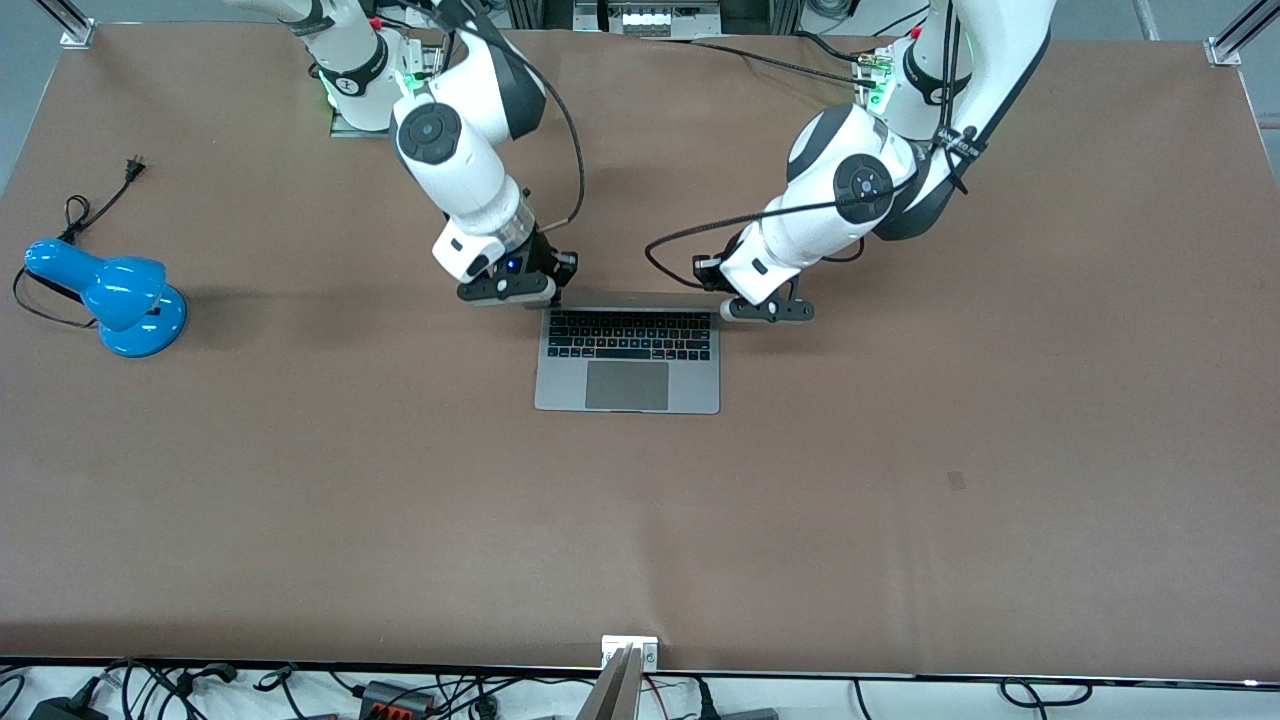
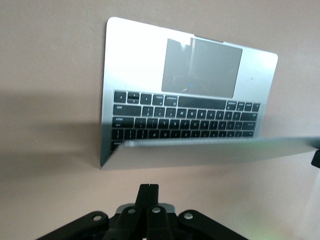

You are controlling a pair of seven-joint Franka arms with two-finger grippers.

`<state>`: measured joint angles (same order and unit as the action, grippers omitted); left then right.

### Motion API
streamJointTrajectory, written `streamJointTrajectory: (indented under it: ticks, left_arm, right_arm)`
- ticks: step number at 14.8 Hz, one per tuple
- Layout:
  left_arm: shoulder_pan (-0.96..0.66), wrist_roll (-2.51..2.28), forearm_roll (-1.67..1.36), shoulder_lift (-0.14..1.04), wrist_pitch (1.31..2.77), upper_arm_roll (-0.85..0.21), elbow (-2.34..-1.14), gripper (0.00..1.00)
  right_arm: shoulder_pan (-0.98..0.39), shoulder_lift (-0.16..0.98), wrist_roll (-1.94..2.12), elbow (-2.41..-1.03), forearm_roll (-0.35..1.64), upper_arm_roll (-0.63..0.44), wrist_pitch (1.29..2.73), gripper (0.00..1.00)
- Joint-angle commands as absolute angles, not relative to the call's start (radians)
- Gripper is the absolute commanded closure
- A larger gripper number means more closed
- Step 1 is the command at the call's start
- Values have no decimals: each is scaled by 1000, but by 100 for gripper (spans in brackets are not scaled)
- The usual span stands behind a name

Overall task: Close laptop with both arms from behind
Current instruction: 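Lower both grippers onto the back of the laptop screen, then push the screen down onto the keyboard with both grippers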

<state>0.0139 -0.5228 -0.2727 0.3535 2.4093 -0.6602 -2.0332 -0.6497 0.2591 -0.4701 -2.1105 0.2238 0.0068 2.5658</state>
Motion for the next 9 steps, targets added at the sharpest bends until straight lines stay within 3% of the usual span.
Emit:
streamJointTrajectory:
  ticks: [1,9]
  left_arm:
    - [3,-529,-207,425,2402,-644,-1962,100]
    - [-14,-554,-160,584,2399,-615,-1858,100]
  right_arm:
    - [-631,324,-466,-2039,226,12,2577,100]
    - [-612,446,-462,-1983,219,12,2664,100]
